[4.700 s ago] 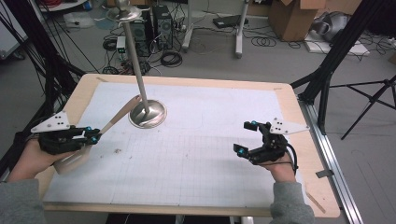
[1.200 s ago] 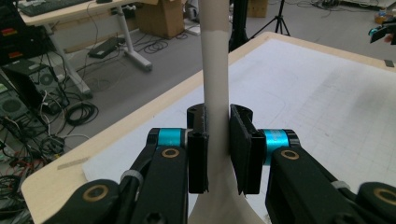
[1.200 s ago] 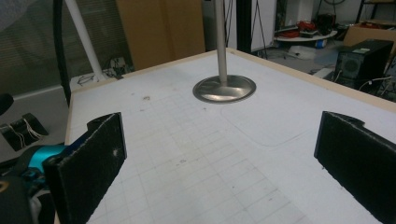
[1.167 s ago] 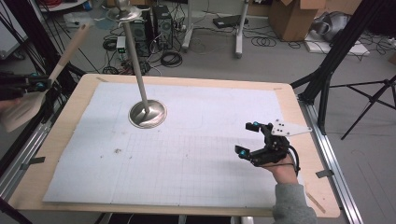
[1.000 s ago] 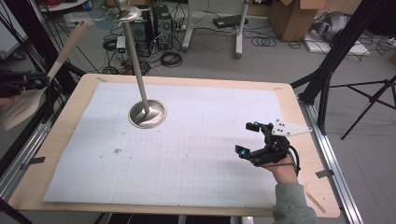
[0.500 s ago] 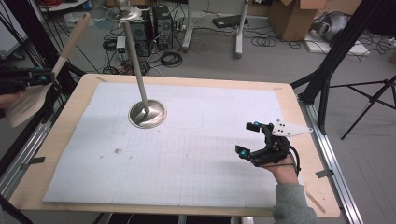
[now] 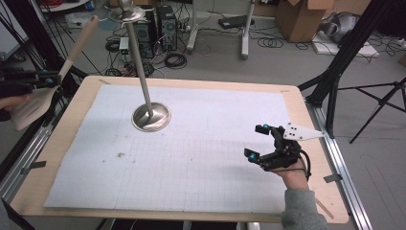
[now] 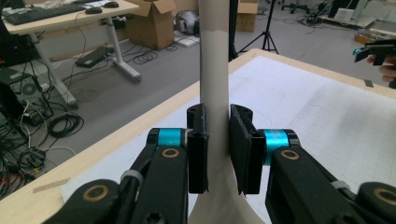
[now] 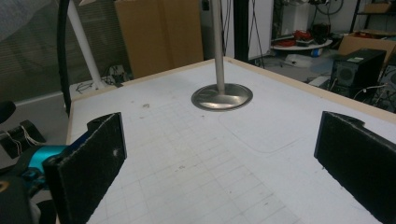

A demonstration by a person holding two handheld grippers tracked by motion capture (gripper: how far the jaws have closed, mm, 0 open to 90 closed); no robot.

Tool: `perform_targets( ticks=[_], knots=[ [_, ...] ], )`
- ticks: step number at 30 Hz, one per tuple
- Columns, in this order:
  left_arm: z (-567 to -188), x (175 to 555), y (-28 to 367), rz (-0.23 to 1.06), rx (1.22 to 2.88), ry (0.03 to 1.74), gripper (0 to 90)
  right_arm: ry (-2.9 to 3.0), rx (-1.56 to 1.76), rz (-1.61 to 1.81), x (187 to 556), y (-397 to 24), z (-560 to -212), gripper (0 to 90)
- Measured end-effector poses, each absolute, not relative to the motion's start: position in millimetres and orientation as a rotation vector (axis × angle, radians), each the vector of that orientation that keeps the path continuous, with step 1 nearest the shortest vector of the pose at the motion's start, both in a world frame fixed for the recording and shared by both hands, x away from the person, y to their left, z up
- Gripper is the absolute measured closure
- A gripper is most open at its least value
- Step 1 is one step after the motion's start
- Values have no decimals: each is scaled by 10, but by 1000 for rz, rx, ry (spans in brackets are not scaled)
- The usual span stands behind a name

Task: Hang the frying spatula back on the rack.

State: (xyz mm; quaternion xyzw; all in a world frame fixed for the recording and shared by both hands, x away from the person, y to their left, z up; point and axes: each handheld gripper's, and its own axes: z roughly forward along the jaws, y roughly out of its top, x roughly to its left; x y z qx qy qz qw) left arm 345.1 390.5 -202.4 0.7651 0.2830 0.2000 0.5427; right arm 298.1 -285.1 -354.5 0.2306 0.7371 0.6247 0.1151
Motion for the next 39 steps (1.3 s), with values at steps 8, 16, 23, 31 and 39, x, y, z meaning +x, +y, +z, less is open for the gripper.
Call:
perform_targets(
  ticks=[8,16,23,31,39],
  knots=[
    [-2037,3485,3881,468,1794,670,772,2154,678,1821,2962,-2926,-3544,12],
    [-2054,3504,3896,471,1806,689,772,2122,683,1839,2911,-3044,-3532,12],
    [-2086,3525,3893,451,1798,680,772,2141,665,1832,2912,-3009,-3532,12],
    [-2115,3565,3873,433,1792,675,772,2139,671,1831,2910,-3012,-3531,12],
    [-2121,3573,3844,420,1784,664,772,2140,666,1841,2897,-3011,-3527,12]
  ],
)
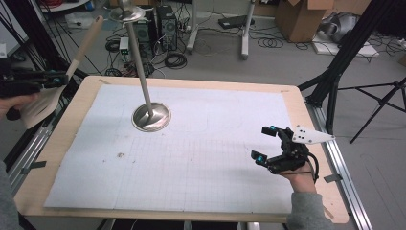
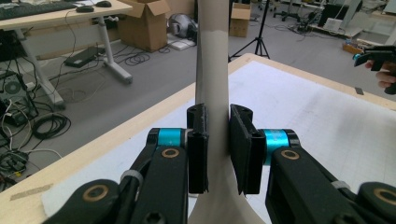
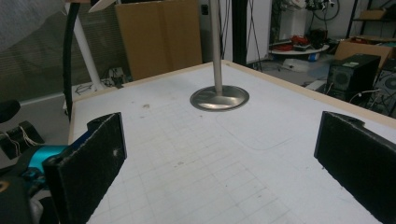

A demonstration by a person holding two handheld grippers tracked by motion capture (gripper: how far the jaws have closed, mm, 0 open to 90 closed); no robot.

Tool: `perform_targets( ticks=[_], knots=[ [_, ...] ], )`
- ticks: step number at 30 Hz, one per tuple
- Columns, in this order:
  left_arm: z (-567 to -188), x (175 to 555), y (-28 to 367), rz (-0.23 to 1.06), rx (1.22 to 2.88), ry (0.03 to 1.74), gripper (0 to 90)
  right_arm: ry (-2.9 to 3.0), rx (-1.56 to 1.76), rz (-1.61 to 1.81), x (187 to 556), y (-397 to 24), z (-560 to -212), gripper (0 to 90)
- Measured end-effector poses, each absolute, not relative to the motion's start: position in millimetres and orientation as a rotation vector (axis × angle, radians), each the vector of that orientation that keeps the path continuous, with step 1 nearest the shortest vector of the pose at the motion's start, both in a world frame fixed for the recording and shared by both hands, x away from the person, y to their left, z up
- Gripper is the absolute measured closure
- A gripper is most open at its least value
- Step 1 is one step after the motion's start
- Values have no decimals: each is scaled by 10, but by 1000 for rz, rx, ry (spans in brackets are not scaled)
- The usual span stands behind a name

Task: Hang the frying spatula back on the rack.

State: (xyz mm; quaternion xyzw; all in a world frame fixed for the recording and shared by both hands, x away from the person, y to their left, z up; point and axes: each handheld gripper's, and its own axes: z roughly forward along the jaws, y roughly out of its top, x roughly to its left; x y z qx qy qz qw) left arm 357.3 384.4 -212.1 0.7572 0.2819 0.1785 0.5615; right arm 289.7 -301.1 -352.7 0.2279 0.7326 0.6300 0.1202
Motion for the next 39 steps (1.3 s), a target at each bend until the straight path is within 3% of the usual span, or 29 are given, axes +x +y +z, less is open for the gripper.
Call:
perform_targets(
  ticks=[39],
  knots=[
    [-2332,3784,3479,421,1855,687,771,2151,658,1828,2898,-2987,-3532,12]
  ],
)
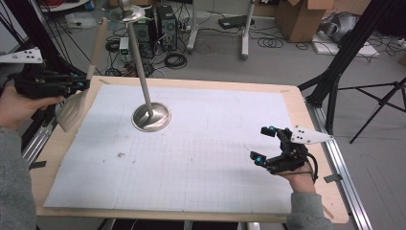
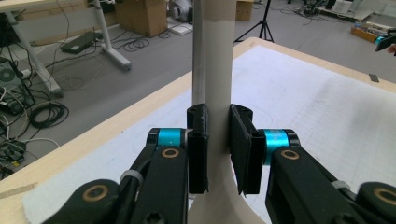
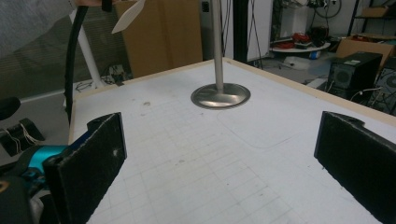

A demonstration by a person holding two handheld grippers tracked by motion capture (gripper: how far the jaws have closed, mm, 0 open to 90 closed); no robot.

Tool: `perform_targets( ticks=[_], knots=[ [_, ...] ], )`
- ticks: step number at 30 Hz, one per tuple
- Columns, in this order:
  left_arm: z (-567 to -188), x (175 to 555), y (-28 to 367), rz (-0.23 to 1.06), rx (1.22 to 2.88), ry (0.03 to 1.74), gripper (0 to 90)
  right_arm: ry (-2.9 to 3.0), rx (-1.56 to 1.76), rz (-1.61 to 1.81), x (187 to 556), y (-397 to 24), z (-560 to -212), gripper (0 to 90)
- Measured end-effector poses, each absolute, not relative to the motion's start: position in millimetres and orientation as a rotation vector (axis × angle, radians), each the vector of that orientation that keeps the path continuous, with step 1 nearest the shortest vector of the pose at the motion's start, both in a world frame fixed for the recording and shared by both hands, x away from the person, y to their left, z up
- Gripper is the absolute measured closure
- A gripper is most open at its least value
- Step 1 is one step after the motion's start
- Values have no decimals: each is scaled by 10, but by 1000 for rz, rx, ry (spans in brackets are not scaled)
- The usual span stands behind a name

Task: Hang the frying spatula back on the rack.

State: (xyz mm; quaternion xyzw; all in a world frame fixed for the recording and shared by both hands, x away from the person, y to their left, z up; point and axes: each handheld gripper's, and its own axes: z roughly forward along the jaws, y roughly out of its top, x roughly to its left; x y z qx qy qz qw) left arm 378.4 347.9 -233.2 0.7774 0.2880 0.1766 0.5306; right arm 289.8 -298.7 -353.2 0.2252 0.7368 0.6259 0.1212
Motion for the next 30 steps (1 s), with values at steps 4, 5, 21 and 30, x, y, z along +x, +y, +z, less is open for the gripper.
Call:
perform_targets(
  ticks=[4,5,21,30],
  knots=[
    [-2365,3805,3445,430,1859,695,772,2154,658,1829,2893,-2977,-3530,12],
    [-2369,3810,3437,433,1863,694,772,2153,658,1828,2894,-2976,-3531,12],
    [-2446,3887,3245,445,1879,716,771,2159,654,1821,2890,-2973,-3530,12],
    [-2467,3927,3193,481,1881,734,770,2153,657,1824,2883,-2976,-3527,12]
  ],
)
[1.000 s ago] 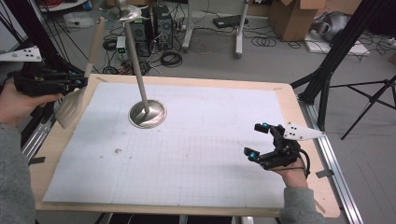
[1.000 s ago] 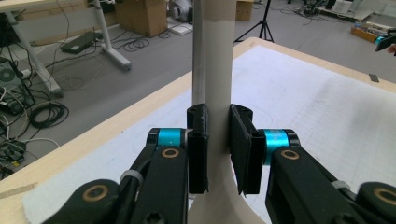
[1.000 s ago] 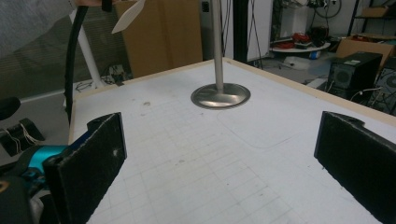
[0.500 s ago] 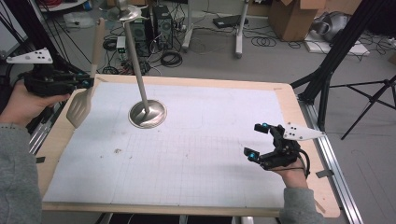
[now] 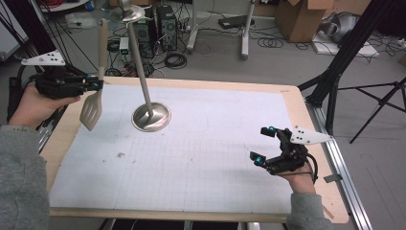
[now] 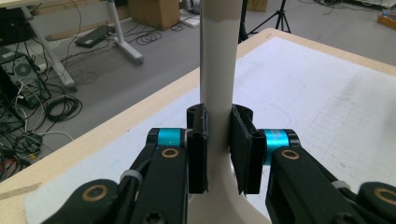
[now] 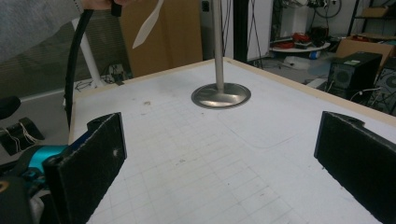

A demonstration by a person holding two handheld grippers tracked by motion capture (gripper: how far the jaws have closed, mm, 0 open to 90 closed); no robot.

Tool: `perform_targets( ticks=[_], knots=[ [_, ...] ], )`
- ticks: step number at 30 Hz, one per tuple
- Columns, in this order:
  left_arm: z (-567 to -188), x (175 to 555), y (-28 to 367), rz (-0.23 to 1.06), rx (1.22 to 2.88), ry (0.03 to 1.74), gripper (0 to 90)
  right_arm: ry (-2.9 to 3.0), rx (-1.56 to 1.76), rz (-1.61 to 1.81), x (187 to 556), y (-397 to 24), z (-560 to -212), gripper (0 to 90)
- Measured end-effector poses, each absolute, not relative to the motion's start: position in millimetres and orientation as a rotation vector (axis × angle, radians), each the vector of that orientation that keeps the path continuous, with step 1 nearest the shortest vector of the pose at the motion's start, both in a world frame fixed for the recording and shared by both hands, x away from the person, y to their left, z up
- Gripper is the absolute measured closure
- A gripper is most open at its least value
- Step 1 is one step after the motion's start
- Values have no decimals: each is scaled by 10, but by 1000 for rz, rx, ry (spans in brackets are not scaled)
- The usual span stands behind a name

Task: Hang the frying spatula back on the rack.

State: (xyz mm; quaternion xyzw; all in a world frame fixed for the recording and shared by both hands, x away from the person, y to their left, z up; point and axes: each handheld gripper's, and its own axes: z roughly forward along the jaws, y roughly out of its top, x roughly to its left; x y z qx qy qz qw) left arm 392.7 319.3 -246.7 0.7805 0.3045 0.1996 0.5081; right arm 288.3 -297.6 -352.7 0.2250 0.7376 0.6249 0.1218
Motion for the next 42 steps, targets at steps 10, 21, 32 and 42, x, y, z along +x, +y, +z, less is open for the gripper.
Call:
perform_targets(
  ticks=[10,21,32,42],
  knots=[
    [-2505,3984,3122,513,1886,731,768,2160,657,1819,2881,-2971,-3531,12],
    [-2521,4001,3148,545,1904,760,719,2165,662,1809,2875,-2962,-3540,12],
    [-2519,3934,3170,575,1865,731,436,2170,649,1807,2877,-2945,-3539,12],
    [-2555,3873,3239,620,1832,750,153,2179,652,1803,2872,-2929,-3538,12]
  ],
)
